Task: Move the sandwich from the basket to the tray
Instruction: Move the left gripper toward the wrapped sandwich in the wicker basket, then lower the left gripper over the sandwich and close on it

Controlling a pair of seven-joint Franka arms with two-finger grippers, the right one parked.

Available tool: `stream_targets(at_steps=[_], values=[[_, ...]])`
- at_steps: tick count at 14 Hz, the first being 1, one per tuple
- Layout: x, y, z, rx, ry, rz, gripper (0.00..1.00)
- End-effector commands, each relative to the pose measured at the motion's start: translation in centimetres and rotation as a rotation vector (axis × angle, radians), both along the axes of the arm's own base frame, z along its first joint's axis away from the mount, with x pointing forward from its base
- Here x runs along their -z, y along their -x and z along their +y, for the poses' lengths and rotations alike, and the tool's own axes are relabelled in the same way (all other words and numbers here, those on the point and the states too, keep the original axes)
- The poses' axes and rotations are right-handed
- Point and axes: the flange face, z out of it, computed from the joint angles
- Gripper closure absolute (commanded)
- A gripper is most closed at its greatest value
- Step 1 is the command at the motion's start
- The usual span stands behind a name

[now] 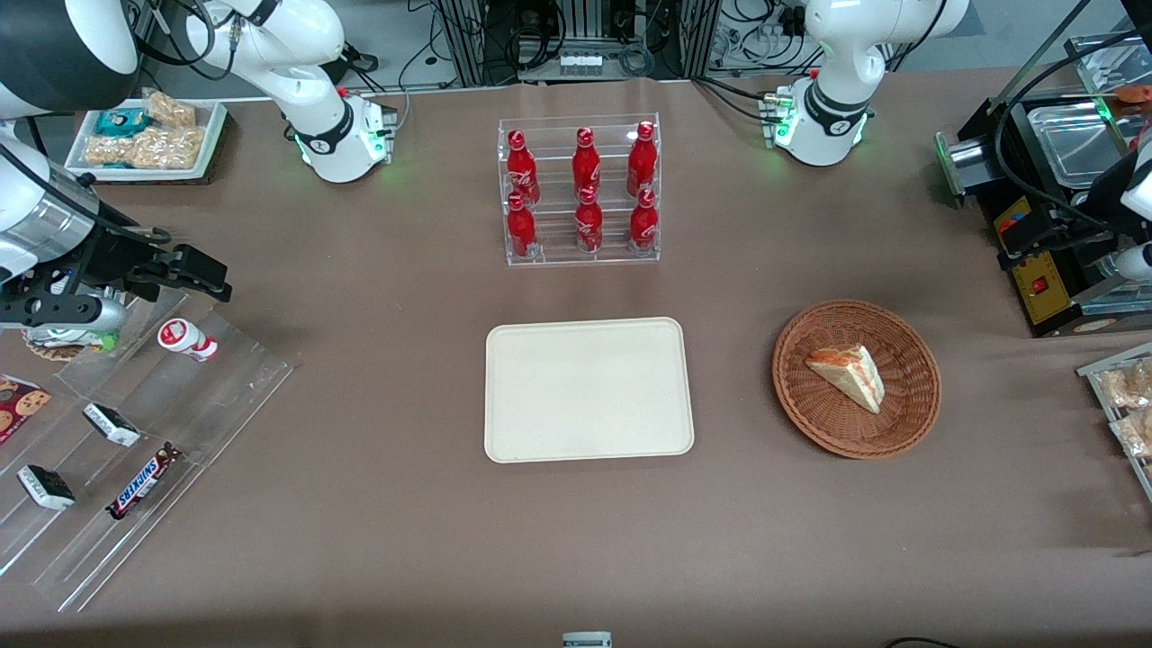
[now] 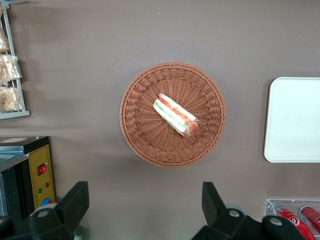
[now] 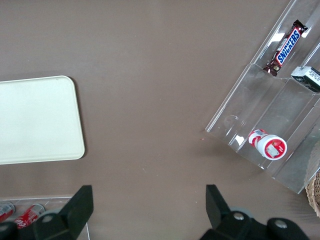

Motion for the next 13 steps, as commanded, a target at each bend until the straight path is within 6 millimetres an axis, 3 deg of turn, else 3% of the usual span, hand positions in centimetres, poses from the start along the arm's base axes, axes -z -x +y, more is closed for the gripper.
stream_targets(at_steps=[1, 2, 4, 6, 9, 11, 13], values=[[-0.3, 0.4, -0.1, 0.002, 0.002, 0.007, 0.00], [0.0, 0.3, -0.4, 0.005, 0.000, 0.010, 0.00], [2.6, -0.7, -0.6, -0.005, -0.001, 0.030, 0.00], [7.2, -1.8, -0.9, -0.101, -0.003, 0.044, 0.00], [13.8, -1.0, -1.2, -0.320, -0.016, 0.034, 0.00], [16.7, -1.2, -4.1, -0.516, -0.010, 0.012, 0.00], [19.9, -1.1, -5.3, -0.652, -0.004, 0.008, 0.00]])
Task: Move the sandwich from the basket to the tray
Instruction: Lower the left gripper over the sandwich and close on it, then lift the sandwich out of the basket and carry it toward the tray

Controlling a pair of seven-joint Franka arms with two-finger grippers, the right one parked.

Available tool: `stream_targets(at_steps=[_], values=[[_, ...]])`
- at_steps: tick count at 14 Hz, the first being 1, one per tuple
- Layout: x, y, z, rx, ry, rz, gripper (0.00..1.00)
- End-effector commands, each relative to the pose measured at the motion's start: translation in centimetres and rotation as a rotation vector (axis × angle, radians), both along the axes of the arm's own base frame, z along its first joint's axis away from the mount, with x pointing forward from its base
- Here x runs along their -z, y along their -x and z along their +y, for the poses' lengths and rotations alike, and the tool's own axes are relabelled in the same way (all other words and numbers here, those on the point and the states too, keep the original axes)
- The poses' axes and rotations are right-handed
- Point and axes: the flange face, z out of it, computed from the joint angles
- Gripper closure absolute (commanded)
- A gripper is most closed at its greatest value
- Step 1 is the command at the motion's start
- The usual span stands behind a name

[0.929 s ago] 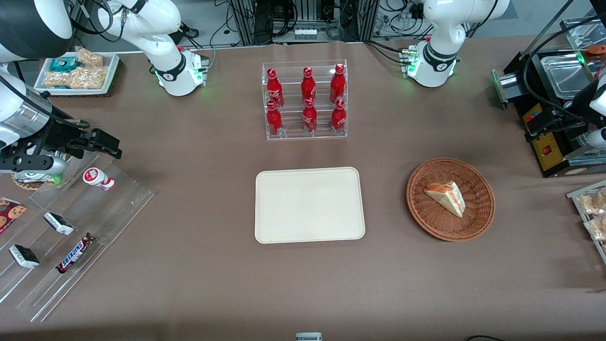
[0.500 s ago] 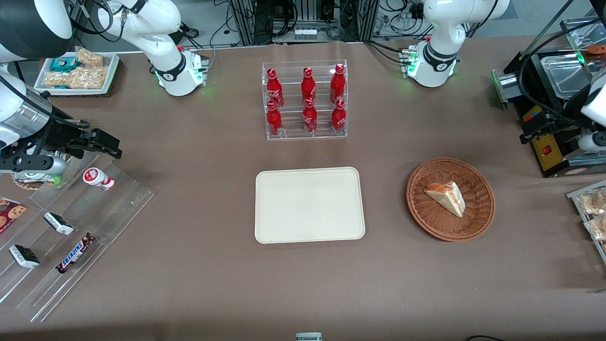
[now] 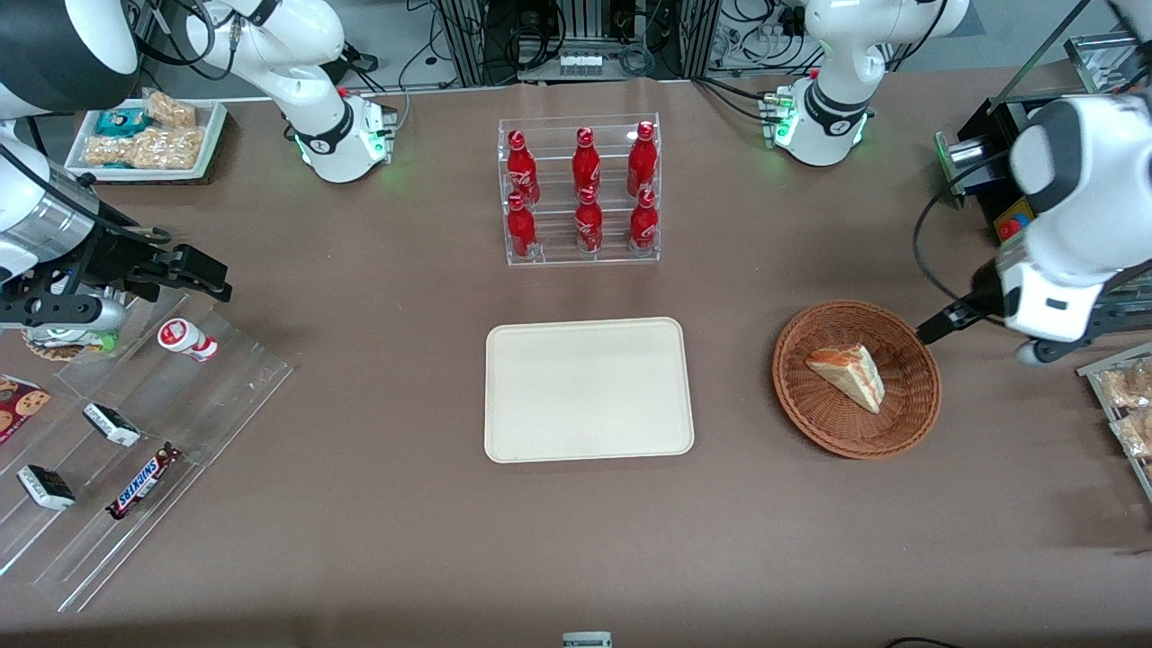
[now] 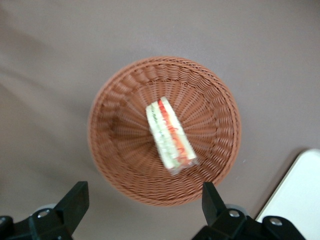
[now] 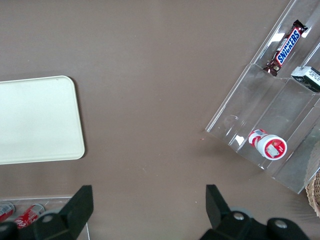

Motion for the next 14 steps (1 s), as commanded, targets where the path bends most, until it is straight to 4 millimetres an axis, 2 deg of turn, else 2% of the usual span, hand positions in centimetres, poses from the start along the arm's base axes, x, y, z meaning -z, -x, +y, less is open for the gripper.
stream_targets(at_steps=[1, 2, 6, 10, 11, 13, 14], values=[[3.3, 0.4, -2.5, -0.148, -0.009, -0.021, 0.00], [5.1, 0.2, -3.3, -0.148, -0.011, -0.009, 0.00], [12.0, 0.0, -3.4, -0.148, -0.015, 0.028, 0.00], [15.5, 2.0, -2.4, -0.166, -0.016, 0.034, 0.01], [16.4, 1.9, -2.4, -0.167, -0.016, 0.037, 0.16], [17.1, 1.6, -2.5, -0.171, -0.012, 0.042, 0.68], [16.9, 1.1, -2.6, -0.173, -0.010, 0.035, 0.83]])
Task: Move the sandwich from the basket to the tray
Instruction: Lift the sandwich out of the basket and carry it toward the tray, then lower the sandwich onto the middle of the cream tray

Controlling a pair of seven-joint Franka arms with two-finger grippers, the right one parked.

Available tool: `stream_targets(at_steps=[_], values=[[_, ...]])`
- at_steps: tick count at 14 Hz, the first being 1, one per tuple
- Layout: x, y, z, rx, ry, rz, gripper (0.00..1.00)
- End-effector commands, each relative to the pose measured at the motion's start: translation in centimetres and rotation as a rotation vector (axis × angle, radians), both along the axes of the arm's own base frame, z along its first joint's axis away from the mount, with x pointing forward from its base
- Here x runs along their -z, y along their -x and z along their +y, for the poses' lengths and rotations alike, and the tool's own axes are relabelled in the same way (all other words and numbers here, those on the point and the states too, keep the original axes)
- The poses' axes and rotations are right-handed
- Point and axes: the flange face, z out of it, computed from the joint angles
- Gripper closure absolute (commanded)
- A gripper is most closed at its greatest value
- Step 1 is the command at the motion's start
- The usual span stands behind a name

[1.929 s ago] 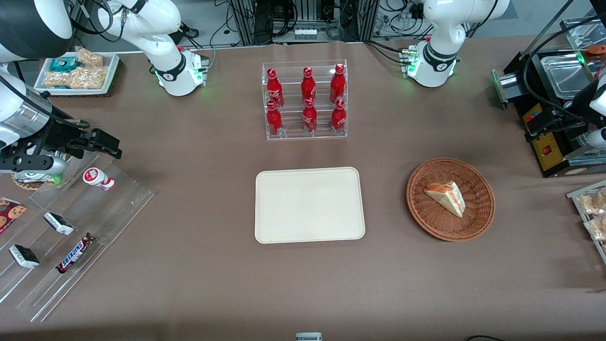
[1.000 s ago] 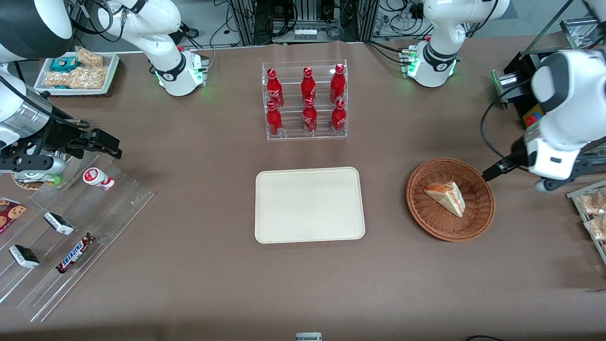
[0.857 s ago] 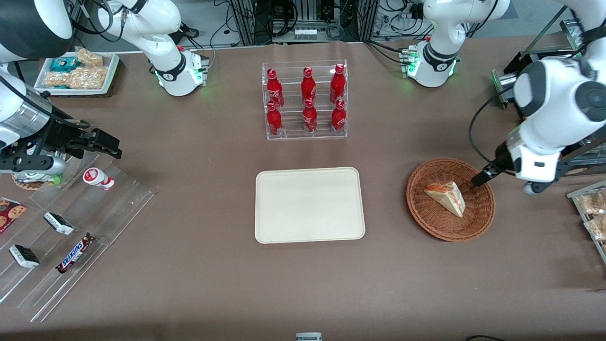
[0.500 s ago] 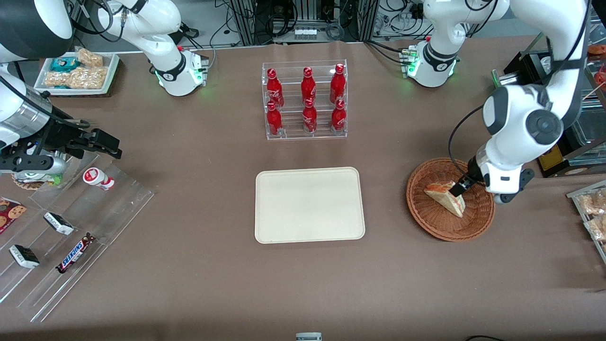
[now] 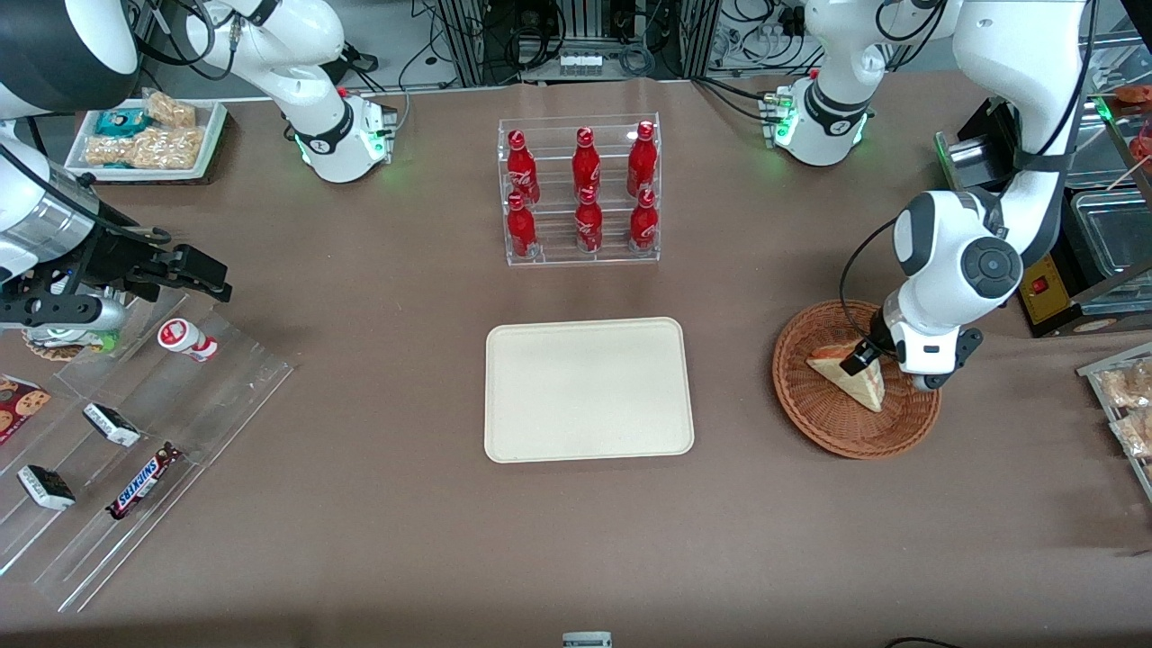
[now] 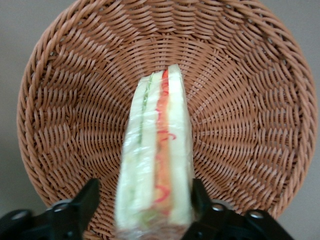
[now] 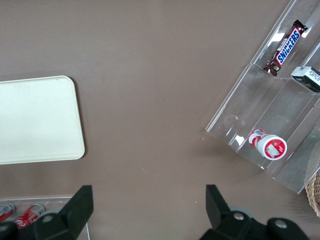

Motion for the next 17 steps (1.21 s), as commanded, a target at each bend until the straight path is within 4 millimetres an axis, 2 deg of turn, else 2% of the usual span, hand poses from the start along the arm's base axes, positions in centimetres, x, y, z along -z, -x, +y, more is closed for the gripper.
stream_targets(at_steps=[1, 3, 5, 7, 8, 10, 11, 12, 13, 16, 17], values=[[-0.2, -1.3, -0.3, -0.029, -0.002, -0.026, 0.90], [-0.6, -2.5, -0.8, -0.046, -0.006, -0.038, 0.98], [-2.3, -3.1, -1.5, -0.020, -0.006, -0.051, 1.00], [-7.2, -4.1, -4.2, 0.080, -0.073, 0.001, 1.00], [-10.6, -4.7, -6.6, 0.135, -0.108, 0.040, 1.00], [-16.8, -5.6, -13.7, 0.235, -0.110, 0.008, 1.00], [-17.8, -5.5, -17.2, 0.288, -0.104, -0.017, 1.00], [-17.8, -4.9, -21.2, 0.357, -0.096, -0.035, 1.00], [-16.8, -4.1, -25.4, 0.448, -0.094, -0.036, 1.00], [-12.5, -1.4, -34.9, 0.624, -0.075, -0.071, 1.00], [-11.0, -0.2, -37.3, 0.666, -0.069, -0.084, 1.00]])
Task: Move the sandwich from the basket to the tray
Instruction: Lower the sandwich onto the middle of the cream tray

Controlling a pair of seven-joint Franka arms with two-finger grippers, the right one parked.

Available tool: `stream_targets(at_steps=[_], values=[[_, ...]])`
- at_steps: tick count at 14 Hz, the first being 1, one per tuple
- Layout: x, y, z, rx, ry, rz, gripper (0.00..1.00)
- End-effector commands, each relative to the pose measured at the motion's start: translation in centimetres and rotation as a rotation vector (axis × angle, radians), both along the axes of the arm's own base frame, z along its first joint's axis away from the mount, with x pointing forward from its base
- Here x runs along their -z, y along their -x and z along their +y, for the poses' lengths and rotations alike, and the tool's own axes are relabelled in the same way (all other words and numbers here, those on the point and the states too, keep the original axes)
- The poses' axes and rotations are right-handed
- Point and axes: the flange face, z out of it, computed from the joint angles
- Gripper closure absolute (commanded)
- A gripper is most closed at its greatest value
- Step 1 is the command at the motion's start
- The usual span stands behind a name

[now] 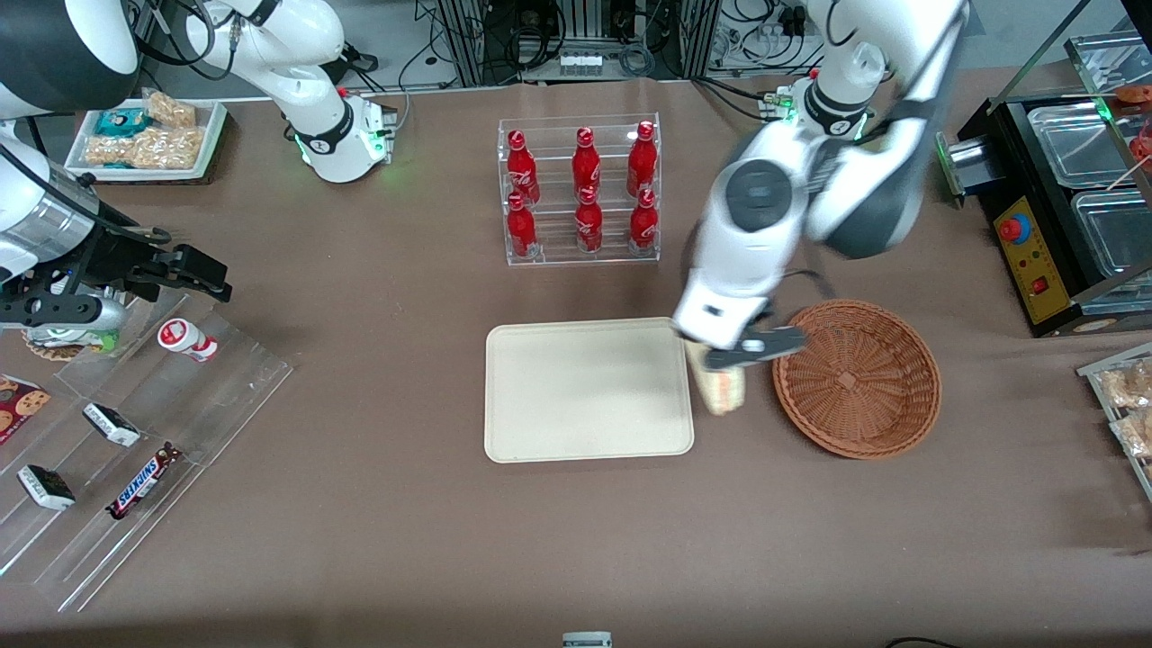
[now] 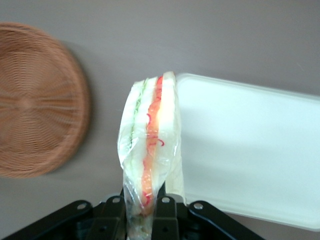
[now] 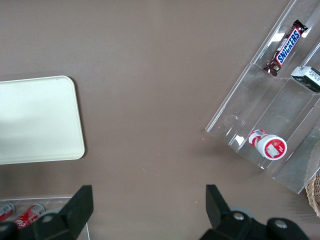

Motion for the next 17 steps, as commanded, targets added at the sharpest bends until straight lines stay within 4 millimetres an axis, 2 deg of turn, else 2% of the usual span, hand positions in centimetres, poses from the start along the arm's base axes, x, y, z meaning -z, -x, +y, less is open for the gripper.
stream_targets(at_steps=[1, 5, 8, 9, 10, 11, 12, 13, 15, 16, 17], values=[[4.7, 1.2, -6.1, 0.128, 0.001, -0.023, 1.00], [10.2, 3.5, -11.0, 0.205, 0.030, -0.052, 0.99], [12.8, 3.9, -11.6, 0.236, -0.007, -0.049, 0.98], [13.6, 3.9, -11.5, 0.239, -0.014, -0.039, 0.94], [14.4, 4.0, -11.5, 0.241, -0.020, -0.032, 0.86], [15.0, 4.0, -11.6, 0.244, -0.023, -0.026, 0.54], [14.8, 3.9, -11.7, 0.240, -0.017, -0.033, 0.09], [14.4, 3.7, -11.7, 0.235, -0.011, -0.041, 0.00], [12.6, 2.7, -11.3, 0.221, 0.004, -0.065, 0.00], [10.5, 2.1, -11.2, 0.210, 0.021, -0.087, 0.00], [7.3, 1.8, -10.4, 0.193, 0.028, -0.103, 0.00]])
